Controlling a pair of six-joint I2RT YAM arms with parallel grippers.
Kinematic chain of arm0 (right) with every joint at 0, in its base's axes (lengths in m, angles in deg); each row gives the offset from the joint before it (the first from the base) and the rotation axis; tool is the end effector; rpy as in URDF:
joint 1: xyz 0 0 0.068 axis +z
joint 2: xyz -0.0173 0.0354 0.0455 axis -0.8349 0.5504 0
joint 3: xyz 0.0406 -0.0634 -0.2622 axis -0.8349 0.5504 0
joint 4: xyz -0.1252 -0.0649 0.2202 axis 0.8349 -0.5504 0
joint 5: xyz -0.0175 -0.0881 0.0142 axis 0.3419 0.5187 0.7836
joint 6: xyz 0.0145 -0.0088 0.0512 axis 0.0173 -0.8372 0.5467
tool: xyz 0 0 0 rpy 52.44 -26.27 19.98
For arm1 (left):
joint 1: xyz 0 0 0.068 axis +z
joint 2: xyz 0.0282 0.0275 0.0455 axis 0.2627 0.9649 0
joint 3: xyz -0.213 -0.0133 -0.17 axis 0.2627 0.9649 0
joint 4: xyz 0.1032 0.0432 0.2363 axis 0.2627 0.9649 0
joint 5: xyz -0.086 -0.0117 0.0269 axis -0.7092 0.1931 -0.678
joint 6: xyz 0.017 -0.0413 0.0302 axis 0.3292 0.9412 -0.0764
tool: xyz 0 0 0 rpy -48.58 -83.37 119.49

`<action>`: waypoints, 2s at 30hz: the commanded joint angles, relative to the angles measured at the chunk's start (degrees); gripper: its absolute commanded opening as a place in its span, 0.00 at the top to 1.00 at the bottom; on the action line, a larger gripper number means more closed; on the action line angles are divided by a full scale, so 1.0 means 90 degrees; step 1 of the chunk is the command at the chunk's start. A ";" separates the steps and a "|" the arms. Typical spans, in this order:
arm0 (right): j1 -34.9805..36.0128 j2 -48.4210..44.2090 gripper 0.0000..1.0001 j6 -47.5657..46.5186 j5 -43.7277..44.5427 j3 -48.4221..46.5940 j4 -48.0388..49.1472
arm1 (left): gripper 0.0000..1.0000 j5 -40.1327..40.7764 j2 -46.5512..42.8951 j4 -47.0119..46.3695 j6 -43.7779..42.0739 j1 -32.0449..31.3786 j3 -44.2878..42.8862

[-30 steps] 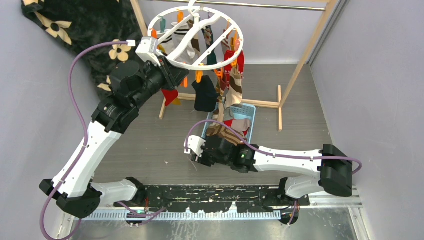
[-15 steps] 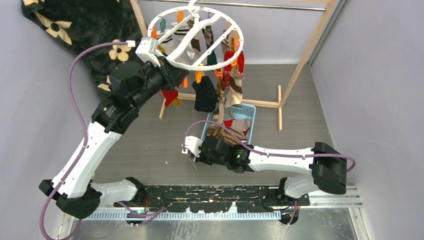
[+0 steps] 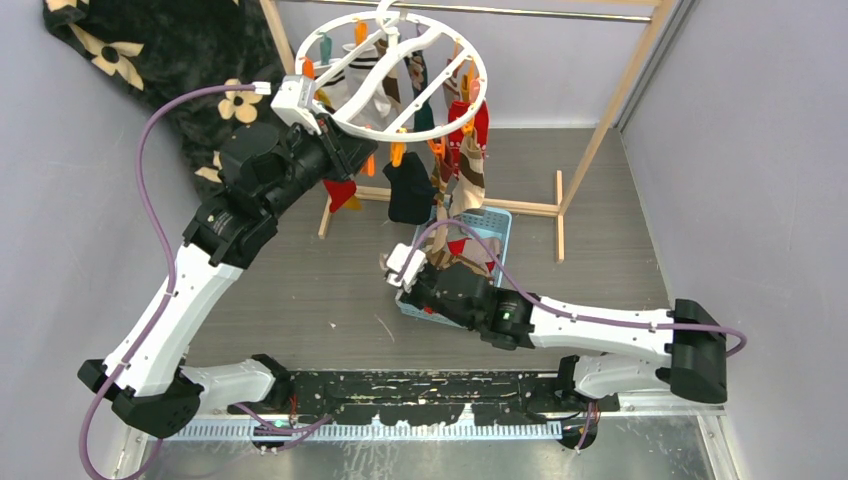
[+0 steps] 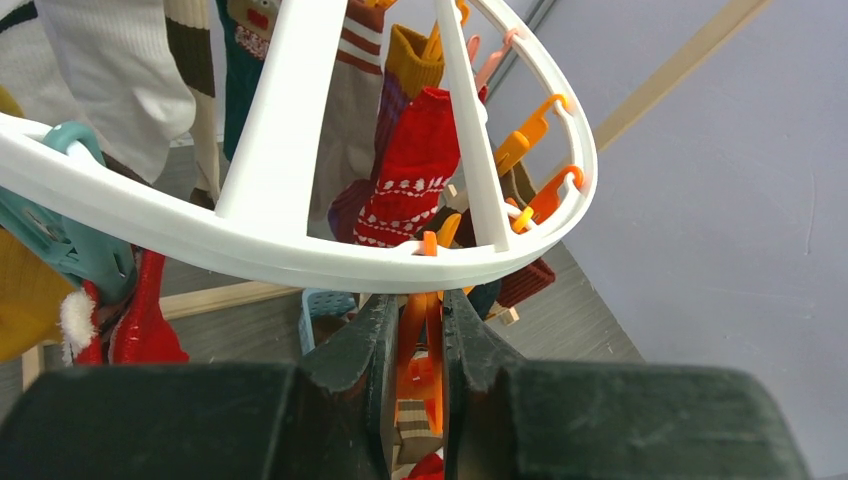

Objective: Clip the socks to the hanger
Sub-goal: Pick up the sock from the bin, then clamp the sock onto the hanger.

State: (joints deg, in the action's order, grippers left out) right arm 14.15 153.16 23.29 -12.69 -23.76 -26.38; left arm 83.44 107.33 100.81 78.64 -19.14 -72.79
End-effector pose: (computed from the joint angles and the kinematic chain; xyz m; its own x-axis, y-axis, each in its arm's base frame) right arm 0.1021 0.2633 0.2901 0.1228 -0.3625 -0.9238 -0.8173 0.4910 -0.3014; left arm 0.1929 -0.1323 0.4965 -0.2901 -0.3422 -0.8937 0.4957 0.7451 -0.4462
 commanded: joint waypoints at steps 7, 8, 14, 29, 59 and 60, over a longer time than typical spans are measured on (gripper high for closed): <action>0.0018 -0.0563 0.99 0.0051 0.1125 0.0282 0.3045 | 0.88 -0.0107 -0.0211 0.0091 -0.0121 0.0007 0.0216; 0.0018 -0.0540 0.99 0.0055 0.1266 0.0298 0.3320 | 0.88 -0.0110 -0.0210 0.0098 -0.0122 0.0009 0.0233; 0.0018 -0.0130 0.99 0.0046 0.1934 0.0200 0.4651 | 0.88 -0.0118 -0.0170 0.0090 -0.0088 0.0002 0.0211; 0.0015 0.1533 0.99 -0.0440 0.2735 -0.1020 0.6882 | 0.88 0.0018 0.0036 0.0050 0.0236 0.0004 0.0163; 0.0012 0.1996 0.99 -0.0271 0.2457 -0.1451 0.7348 | 0.88 0.0340 -0.0065 -0.0059 0.0216 0.0006 0.0288; 0.0018 0.2000 0.99 -0.0256 0.2440 -0.1469 0.7344 | 0.88 0.0340 -0.0073 -0.0058 0.0226 0.0004 0.0289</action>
State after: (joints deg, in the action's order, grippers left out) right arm 14.15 171.50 20.04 10.48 -34.06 35.80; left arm 85.73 107.87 99.74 80.34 -19.14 -70.74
